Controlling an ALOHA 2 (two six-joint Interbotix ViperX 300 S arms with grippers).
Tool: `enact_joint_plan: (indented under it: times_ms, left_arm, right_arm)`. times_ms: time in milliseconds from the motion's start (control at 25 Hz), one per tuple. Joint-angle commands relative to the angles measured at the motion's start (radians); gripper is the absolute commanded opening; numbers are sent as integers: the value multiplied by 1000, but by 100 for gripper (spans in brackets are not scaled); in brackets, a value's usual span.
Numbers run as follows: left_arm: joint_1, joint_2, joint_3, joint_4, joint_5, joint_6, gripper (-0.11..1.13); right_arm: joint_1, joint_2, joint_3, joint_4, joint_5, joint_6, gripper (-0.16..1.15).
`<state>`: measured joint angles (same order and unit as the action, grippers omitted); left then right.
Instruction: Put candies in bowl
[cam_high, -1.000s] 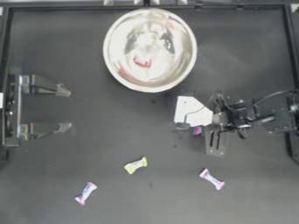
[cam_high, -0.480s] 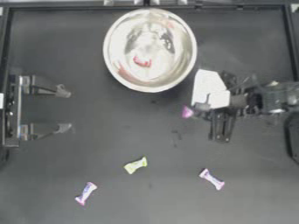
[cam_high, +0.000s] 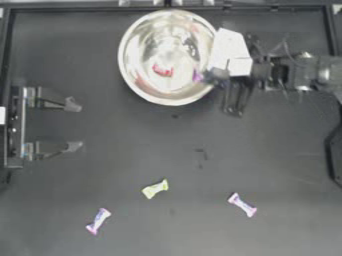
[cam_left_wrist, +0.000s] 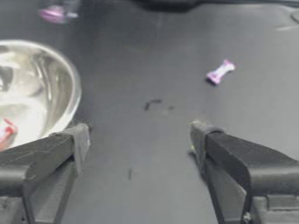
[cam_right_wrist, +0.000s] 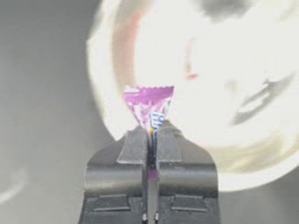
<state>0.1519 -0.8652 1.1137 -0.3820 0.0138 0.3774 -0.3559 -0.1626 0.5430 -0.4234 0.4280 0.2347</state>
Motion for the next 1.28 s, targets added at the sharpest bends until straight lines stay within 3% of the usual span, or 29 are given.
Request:
enact_joint_plan:
  times_ms: [40, 400, 520, 640, 760, 800, 920, 1120, 1280]
  left_arm:
    - [2, 34, -23, -2, -9, 0, 100]
    - [2, 54, -29, -2, -9, 0, 100]
    - [3, 54, -29, -2, -8, -2, 100]
    - [2, 54, -29, -2, -6, -2, 100]
    - [2, 54, -31, -2, -5, -2, 100]
    - [3, 54, -29, -2, -5, -2, 100]
    - [6, 54, -28, -3, -3, -2, 100]
    - [12, 52, -28, -2, -5, -2, 100]
    - [12, 51, -29, -2, -3, 0, 100]
  right_arm:
    - [-57, 75, -97, -34, -35, -20, 13]
    - [-135, 313, -262, -31, -61, -101, 13]
    - [-137, 370, -302, -35, -51, -100, 19]
    - [-133, 397, -330, -32, -9, -103, 49]
    - [-127, 399, -336, -23, 26, -106, 104]
    - [-124, 394, -333, -15, 28, -107, 115]
    - [-121, 376, -328, -5, 20, -112, 95]
    - [-110, 324, -314, 0, 17, -110, 100]
    - [-67, 202, -238, 8, -58, -109, 100]
